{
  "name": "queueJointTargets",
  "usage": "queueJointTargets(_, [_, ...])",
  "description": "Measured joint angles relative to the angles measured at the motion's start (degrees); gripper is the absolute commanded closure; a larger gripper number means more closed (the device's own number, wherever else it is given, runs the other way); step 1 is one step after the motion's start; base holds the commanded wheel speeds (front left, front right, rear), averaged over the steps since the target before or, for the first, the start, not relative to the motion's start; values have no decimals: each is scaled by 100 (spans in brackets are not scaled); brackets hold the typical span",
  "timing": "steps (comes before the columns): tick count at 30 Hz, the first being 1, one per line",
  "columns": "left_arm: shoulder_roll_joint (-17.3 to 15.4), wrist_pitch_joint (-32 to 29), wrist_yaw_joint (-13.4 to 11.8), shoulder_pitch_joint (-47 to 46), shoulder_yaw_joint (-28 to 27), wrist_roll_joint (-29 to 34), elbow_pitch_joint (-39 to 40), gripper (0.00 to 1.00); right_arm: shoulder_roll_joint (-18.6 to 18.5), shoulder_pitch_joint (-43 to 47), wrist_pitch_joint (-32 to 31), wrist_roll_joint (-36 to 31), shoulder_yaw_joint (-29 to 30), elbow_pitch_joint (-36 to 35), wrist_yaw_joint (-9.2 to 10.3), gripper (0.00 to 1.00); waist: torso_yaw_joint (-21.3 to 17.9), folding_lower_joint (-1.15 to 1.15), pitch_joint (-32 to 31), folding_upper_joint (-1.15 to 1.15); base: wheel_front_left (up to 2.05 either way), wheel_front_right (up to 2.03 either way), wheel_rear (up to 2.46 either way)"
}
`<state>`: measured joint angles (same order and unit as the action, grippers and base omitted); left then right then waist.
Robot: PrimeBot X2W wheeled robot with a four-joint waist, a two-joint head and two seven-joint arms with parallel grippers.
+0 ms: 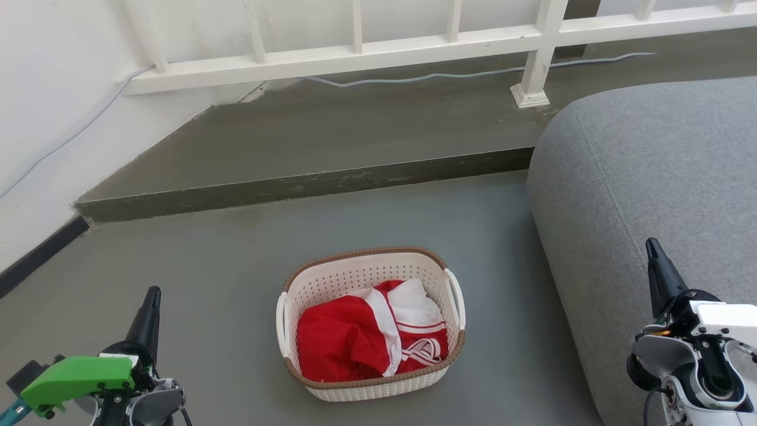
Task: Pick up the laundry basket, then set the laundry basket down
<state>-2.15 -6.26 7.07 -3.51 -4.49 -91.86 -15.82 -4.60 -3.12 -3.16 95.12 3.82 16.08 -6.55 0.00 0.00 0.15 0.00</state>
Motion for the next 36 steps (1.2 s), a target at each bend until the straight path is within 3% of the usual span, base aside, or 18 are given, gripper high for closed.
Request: queueJointTargets(36, [0,0,0,0,-2,0,0,100,2,-2,-16,0,23,0,-1,100,0,0,0,0,0,0,0])
